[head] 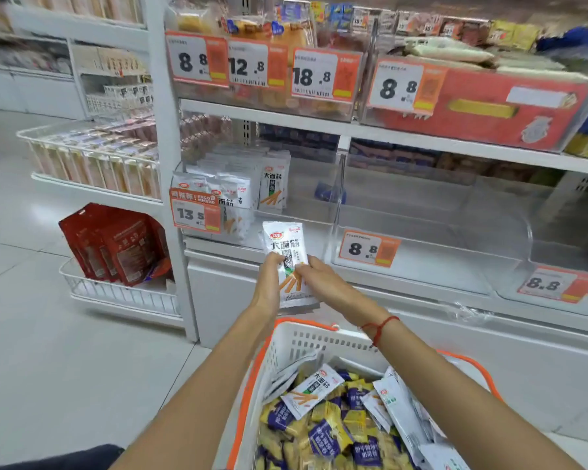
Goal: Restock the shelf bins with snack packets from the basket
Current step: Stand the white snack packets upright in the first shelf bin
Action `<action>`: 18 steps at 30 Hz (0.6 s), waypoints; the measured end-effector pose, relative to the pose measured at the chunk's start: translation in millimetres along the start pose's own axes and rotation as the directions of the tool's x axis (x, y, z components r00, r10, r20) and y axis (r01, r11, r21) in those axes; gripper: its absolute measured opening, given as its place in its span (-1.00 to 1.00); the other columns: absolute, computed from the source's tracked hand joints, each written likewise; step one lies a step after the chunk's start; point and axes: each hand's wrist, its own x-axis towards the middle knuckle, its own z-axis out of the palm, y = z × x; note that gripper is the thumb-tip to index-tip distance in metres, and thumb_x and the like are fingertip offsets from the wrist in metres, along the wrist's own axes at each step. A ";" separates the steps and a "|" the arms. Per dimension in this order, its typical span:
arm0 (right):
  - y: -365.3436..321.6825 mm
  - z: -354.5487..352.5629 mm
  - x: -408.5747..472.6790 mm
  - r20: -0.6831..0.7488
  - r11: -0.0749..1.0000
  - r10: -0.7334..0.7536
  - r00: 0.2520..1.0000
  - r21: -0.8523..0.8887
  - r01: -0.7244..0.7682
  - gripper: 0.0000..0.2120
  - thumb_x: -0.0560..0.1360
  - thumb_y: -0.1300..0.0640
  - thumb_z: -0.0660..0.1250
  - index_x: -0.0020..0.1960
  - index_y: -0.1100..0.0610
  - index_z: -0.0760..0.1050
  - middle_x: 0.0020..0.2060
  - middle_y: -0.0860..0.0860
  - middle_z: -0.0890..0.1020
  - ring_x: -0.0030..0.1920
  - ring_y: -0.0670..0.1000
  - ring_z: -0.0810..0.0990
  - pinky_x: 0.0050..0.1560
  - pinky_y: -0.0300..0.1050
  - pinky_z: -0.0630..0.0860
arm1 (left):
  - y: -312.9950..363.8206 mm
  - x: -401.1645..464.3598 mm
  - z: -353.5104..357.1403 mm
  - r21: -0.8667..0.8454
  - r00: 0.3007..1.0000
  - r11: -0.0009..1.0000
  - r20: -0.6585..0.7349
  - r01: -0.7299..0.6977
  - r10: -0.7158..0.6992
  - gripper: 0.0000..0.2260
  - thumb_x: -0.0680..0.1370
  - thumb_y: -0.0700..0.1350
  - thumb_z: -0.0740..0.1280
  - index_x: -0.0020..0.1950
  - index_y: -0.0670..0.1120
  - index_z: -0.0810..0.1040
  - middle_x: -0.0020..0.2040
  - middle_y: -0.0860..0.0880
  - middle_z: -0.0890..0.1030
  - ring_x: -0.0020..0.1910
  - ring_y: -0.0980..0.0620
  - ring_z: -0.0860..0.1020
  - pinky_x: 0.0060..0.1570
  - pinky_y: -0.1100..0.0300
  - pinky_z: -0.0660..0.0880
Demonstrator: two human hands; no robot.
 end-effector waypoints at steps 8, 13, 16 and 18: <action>-61.4 -25.7 35.8 -0.052 0.975 -0.215 0.975 0.035 0.217 -0.83 0.58 0.22 0.20 0.16 0.08 0.36 -0.10 -0.07 0.53 -0.17 -0.15 0.51 -0.29 -0.41 0.43 | 93.0 22.3 -9.7 0.286 0.986 0.944 0.058 -0.165 0.155 -0.70 0.61 -0.02 0.08 0.07 -0.11 0.56 0.00 -0.12 0.63 -0.07 -0.01 0.53 -0.16 0.20 0.40; -74.5 -43.1 64.6 -0.093 0.956 -0.243 0.966 0.149 0.254 -0.69 0.54 0.16 0.33 0.24 0.04 0.34 -0.01 -0.13 0.55 -0.08 -0.19 0.54 -0.27 -0.46 0.44 | 135.2 55.7 -14.2 0.499 0.958 0.821 0.207 -0.277 0.197 -0.80 0.54 -0.13 0.25 0.17 -0.02 0.45 0.13 0.01 0.57 0.07 0.07 0.53 -0.01 0.18 0.42; -74.1 -49.2 88.3 -0.176 0.939 -0.291 0.940 0.138 0.316 -0.54 0.48 0.11 0.39 0.30 0.06 0.26 0.18 -0.05 0.49 0.15 -0.08 0.50 0.00 -0.29 0.47 | 153.1 77.8 -16.1 0.517 0.936 0.783 0.240 -0.346 0.256 -0.61 0.50 -0.24 0.33 0.26 0.02 0.33 0.00 0.12 0.56 -0.05 0.20 0.53 -0.12 0.27 0.43; -69.6 -48.4 108.6 -0.215 0.929 -0.328 0.920 0.103 0.355 -0.54 0.48 0.16 0.40 0.26 0.02 0.24 0.24 0.00 0.45 0.23 -0.02 0.47 0.19 -0.09 0.47 | 159.9 93.3 -18.5 0.528 0.927 0.764 0.255 -0.371 0.274 -0.57 0.50 -0.27 0.35 0.30 -0.02 0.33 0.03 0.10 0.57 -0.02 0.19 0.53 -0.09 0.27 0.43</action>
